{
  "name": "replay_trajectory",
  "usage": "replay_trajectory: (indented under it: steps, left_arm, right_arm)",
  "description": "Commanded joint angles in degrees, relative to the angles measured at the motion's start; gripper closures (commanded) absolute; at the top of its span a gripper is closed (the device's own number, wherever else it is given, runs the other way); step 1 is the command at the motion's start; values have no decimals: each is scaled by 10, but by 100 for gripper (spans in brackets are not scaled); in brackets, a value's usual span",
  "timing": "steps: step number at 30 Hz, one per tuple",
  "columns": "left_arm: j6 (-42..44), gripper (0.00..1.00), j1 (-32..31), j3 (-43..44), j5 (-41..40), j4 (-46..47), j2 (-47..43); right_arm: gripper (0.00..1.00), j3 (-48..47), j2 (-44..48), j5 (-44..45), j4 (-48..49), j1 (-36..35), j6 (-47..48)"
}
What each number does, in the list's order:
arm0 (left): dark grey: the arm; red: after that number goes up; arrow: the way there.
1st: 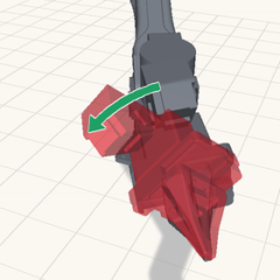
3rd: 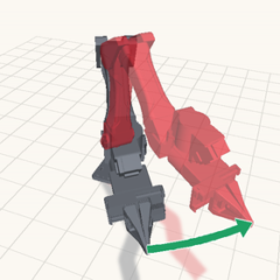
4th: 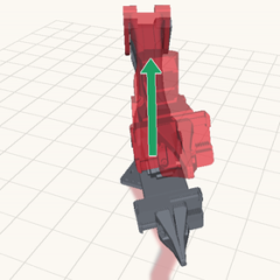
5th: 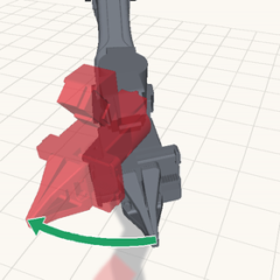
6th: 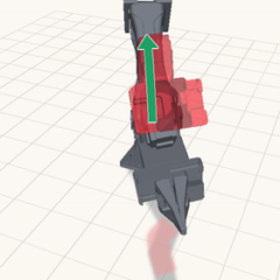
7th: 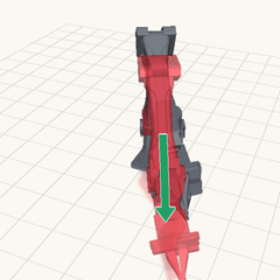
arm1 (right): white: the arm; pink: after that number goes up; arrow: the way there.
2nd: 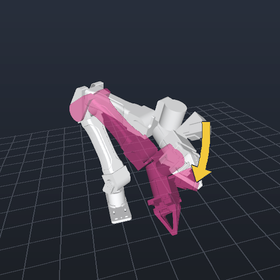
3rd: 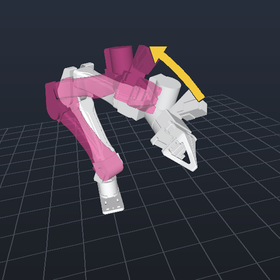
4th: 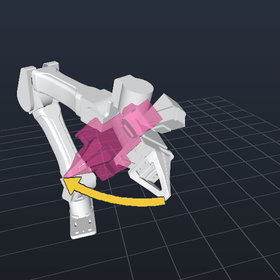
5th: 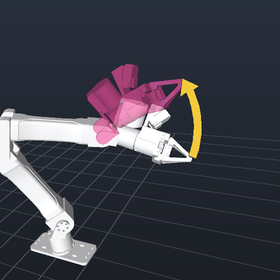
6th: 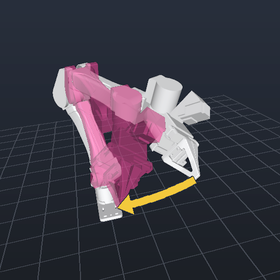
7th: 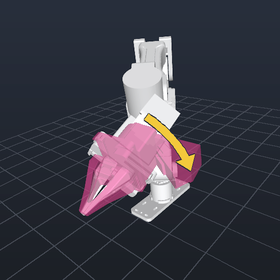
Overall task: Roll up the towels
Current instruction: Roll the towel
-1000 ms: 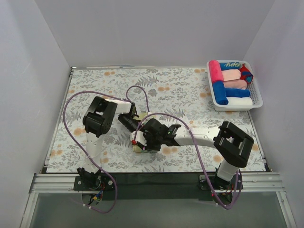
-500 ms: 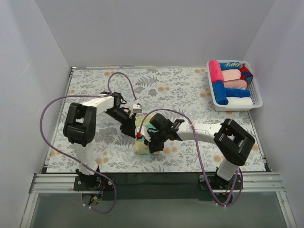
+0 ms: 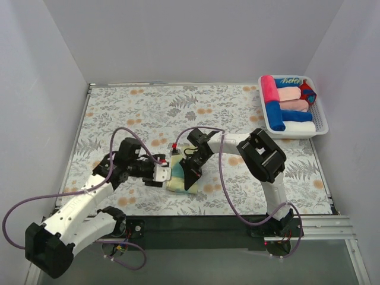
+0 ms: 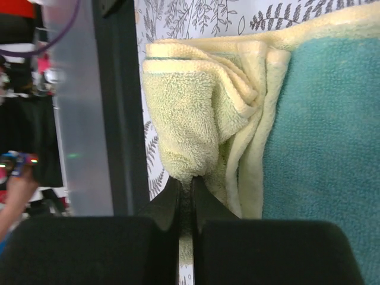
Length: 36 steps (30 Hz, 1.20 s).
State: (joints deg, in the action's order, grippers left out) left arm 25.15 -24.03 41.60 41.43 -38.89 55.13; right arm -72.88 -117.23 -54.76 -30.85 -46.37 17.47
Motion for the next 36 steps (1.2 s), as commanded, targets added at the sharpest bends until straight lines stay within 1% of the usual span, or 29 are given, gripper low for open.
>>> replay_trajectory:
  steps: [1,2,3,5,6,8,9,10,12,13,15,17,20,21,22,23,24,25,26,27,28,29,30,32,33,34,35,36]
  left_arm:
    - [26,44,-79,-50,-105,46,-40]
    - [33,44,-94,-58,-114,49,-44]
    - [38,44,-122,-72,-132,54,-51]
    - [38,44,-148,-88,-146,79,-48]
    - [37,44,-176,-102,-164,90,-43]
    - [20,44,-210,-113,-191,129,-17]
    - [16,44,-241,-121,-216,140,-7]
    - [5,45,-255,-124,-230,161,18]
    - [-6,46,-287,-129,-253,183,39]
    - [-11,46,-295,-139,-283,214,46]
    - [-19,46,-317,-151,-312,243,73]
    - [-23,48,-326,-159,-337,265,104]
    - [-30,60,-330,-160,-344,274,132]
    - [-33,66,-332,-161,-342,273,147]
    - [-38,77,-332,-159,-338,264,155]
    - [-44,81,-332,-146,-318,248,164]
    - [-51,83,-328,-137,-292,226,187]
    - [-56,86,-321,-124,-265,176,197]
    - [-59,93,-309,-112,-237,151,207]
    - [-61,96,-286,-92,-179,129,215]
    - [-62,98,-278,-85,-163,97,226]
    - [-60,100,-272,-79,-150,83,229]
    - [-56,100,-263,-68,-127,60,231]
    - [-44,100,-251,-54,-103,34,241]
    - [-40,100,-243,-33,-78,18,251]
    - [-38,100,-236,-20,-65,-12,262]
    - [-31,100,-220,-7,-50,-32,292]
    - [-27,100,-211,23,-30,-69,307]
  right_arm:
    - [99,-28,-51,-46,-42,9,-4]
    - [99,-35,-67,-56,-44,15,-7]
    - [99,-37,-75,-62,-44,17,-9]
    - [99,-39,-92,-75,-47,24,-10]
    - [99,-41,-97,-77,-47,26,-12]
    - [99,-47,-111,-83,-49,30,-15]
    - [99,-50,-116,-86,-50,31,-18]
    - [99,-51,-121,-90,-51,34,-18]
    - [99,-57,-135,-96,-52,39,-21]
    - [99,-60,-140,-97,-53,41,-22]
    - [99,-66,-153,-107,-54,46,-23]
    - [99,-68,-159,-112,-56,51,-24]
    - [99,-68,-159,-115,-54,58,-27]
    - [99,-68,-158,-115,-55,60,-28]
    - [99,-68,-156,-115,-55,63,-30]
    - [99,-67,-148,-111,-54,69,-34]
    - [91,-67,-142,-107,-54,73,-35]
    - [86,-64,-133,-100,-54,79,-36]
    - [78,-57,-111,-79,-54,92,-36]
    - [66,-53,-99,-69,-54,99,-36]
    - [61,-49,-85,-61,-53,108,-38]
    - [57,-44,-57,-43,-53,127,-40]
    - [51,-41,-41,-32,-54,135,-42]
    - [47,-39,9,9,-54,161,-43]
    - [45,-38,28,22,-54,170,-46]
    - [44,-37,47,34,-53,177,-44]
    - [44,-35,86,65,-54,189,-42]
    - [36,-29,107,82,-49,194,-33]
